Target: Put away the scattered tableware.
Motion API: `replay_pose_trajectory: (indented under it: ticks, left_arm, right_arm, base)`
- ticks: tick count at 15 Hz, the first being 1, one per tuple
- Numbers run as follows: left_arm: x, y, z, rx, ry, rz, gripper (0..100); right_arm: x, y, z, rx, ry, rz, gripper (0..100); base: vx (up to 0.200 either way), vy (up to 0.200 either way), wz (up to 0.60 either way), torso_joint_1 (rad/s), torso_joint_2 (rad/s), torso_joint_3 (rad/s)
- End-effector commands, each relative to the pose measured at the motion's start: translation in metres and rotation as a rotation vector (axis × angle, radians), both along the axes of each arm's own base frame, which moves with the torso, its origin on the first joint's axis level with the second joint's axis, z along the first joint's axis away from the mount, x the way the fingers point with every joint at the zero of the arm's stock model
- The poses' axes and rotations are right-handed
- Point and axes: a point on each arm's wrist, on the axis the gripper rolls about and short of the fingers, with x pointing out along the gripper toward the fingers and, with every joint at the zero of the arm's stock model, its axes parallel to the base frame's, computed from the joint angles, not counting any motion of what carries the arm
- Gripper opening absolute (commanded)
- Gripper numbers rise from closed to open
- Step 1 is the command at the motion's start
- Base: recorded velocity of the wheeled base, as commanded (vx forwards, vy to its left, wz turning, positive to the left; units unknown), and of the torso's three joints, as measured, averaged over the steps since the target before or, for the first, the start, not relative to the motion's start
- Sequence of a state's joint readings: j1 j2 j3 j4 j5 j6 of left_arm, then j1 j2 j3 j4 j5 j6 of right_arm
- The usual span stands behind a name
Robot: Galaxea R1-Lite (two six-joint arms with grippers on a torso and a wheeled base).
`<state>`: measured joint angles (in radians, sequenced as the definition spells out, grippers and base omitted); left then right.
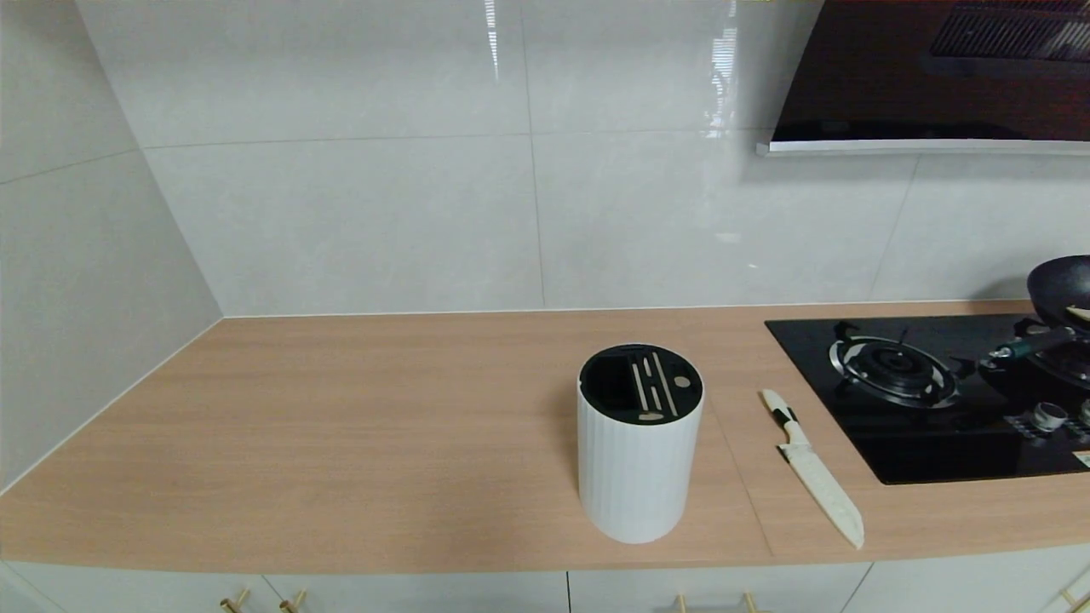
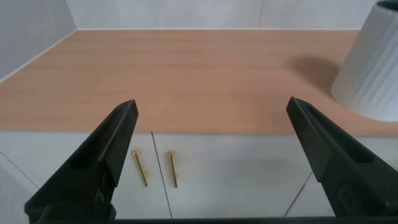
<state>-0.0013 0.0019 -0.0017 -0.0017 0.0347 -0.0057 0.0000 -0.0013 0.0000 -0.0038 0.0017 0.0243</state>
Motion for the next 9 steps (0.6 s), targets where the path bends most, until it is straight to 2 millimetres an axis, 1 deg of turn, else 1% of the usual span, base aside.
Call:
replay_pose_trajectory:
  ticks: [1,5,9]
  left_arm:
    - [0.0000,0.0000,-0.0001,0.000,0.000,0.000,100]
    - [0.0000,0.0000,-0.0001,0.000,0.000,0.000,100]
    - [0.0000,0.0000,-0.0001,0.000,0.000,0.000,100]
  right_arm:
    - [0.0001,0.0000,0.0001,0.000,0.001,0.000,100]
    - [0.0001,0.0000,0.0001,0.000,0.001,0.000,100]
    - [0.0002,0.0000,0.0001,-0.001,0.002,0.001,100]
  base:
    - [0.000,0.000,0.00,0.193,-0.38,-0.193]
    - [0.000,0.000,0.00,0.178,-0.37,-0.188]
    - [0.000,0.000,0.00,0.019,-0.04,-0.021]
